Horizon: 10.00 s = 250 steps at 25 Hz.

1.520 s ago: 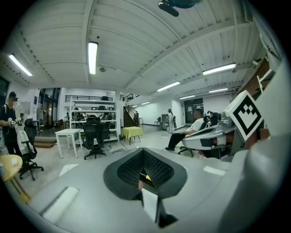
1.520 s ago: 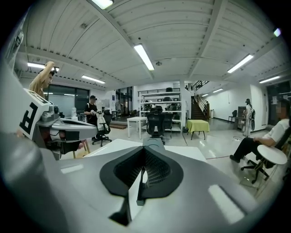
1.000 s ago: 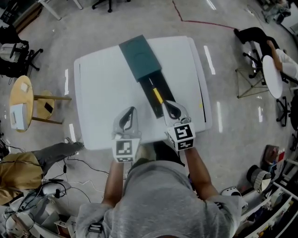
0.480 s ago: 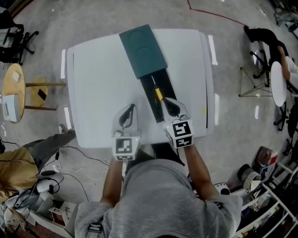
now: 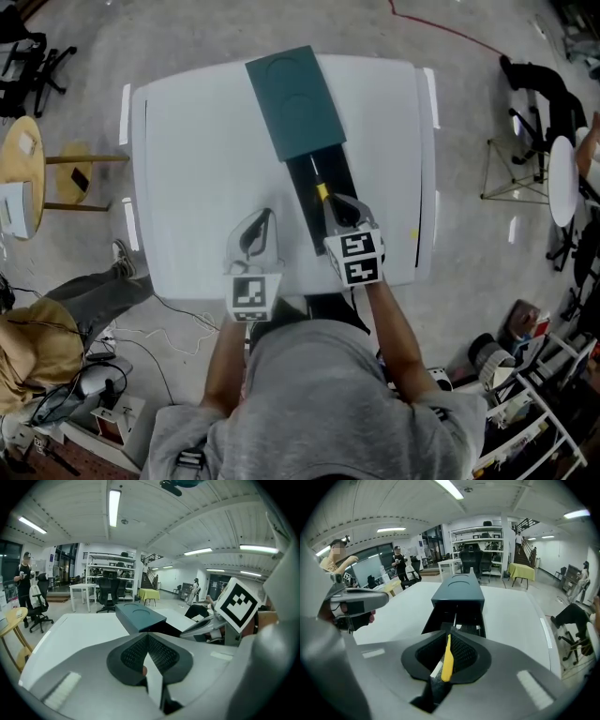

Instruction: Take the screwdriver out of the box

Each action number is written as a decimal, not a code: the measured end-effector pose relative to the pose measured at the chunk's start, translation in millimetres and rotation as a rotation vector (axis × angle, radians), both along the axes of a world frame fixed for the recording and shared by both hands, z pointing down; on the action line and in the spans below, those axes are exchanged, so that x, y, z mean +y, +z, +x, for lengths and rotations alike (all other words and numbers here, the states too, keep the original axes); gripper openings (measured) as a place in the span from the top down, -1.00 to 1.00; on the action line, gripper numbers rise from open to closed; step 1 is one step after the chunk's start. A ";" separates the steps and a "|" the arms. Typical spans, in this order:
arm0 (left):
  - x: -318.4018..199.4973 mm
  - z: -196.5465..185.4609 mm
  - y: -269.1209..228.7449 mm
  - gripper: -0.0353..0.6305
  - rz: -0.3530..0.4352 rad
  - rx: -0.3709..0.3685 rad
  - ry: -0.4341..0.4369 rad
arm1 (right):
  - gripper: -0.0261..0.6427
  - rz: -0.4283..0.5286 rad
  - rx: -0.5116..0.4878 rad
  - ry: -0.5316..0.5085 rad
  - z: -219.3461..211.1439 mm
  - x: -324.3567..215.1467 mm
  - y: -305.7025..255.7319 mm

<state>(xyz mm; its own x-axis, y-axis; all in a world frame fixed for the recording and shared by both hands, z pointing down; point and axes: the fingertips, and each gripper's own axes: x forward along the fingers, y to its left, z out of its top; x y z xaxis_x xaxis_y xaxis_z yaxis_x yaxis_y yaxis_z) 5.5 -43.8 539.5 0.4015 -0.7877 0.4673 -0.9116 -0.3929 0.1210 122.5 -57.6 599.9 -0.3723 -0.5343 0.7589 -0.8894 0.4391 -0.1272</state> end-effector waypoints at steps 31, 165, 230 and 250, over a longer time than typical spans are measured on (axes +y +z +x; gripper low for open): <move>-2.8 -24.7 17.2 0.86 -0.049 -0.020 -0.095 | 0.67 -0.251 0.132 -0.021 -12.1 -11.8 61.7; -74.2 -228.6 64.0 0.86 -0.123 0.012 -0.298 | 0.69 -0.222 -0.029 -0.286 -265.0 -109.4 57.4; 9.6 -144.3 -110.1 0.86 0.221 -0.095 -0.314 | 0.86 0.286 -0.240 -0.287 -157.8 -29.9 -140.5; 73.2 -91.9 -142.5 0.86 0.291 -0.105 -0.281 | 0.91 0.448 -0.209 -0.304 -93.1 48.4 -181.7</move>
<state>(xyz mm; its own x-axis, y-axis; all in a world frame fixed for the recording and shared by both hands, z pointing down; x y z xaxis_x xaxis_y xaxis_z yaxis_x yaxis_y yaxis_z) -86.4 29.4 397.0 0.1138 -0.9650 0.2361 -0.9897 -0.1309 -0.0579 29.5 -9.2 418.3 -0.6771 -0.6317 0.3775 -0.6906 0.7226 -0.0294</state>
